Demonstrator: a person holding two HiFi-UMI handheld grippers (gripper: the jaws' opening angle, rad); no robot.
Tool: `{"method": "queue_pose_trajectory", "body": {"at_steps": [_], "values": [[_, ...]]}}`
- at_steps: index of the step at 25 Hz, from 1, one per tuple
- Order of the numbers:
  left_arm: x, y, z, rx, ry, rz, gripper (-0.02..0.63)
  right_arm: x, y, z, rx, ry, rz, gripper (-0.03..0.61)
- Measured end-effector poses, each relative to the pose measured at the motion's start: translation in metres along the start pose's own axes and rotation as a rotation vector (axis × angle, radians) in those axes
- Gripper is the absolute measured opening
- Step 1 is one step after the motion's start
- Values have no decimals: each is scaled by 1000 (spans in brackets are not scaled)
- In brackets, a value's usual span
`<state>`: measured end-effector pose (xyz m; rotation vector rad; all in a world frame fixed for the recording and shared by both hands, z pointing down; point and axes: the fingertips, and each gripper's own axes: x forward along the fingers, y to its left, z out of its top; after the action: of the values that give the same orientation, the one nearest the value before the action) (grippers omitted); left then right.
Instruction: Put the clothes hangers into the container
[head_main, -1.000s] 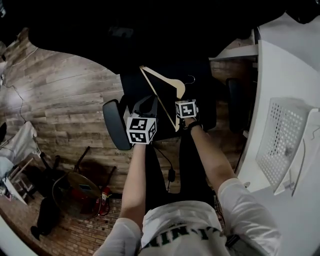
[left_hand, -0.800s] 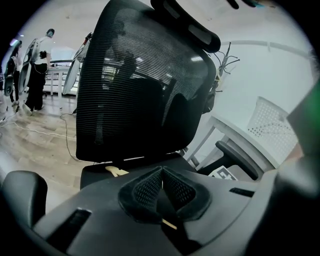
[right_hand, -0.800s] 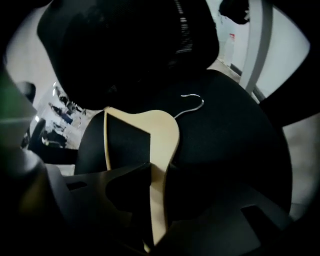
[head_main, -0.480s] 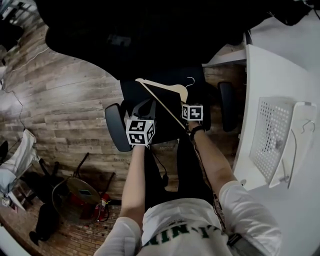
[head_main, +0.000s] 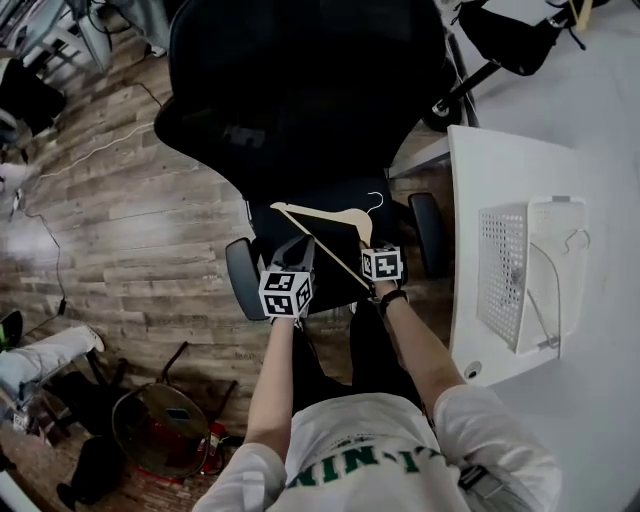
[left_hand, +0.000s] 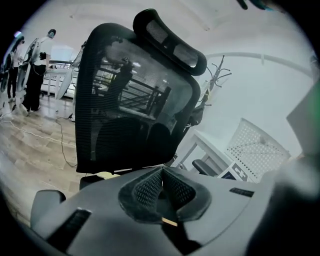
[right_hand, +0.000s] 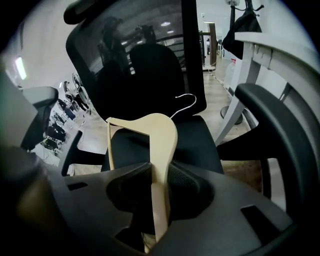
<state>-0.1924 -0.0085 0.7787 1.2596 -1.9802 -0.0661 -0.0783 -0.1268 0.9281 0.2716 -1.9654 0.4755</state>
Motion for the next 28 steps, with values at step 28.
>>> {"method": "queue_pose_trajectory", "body": {"at_steps": [28], "values": [[-133,-144,148,327,-187,-63,14,-317,21,118,-106,-501,-129,121]]}}
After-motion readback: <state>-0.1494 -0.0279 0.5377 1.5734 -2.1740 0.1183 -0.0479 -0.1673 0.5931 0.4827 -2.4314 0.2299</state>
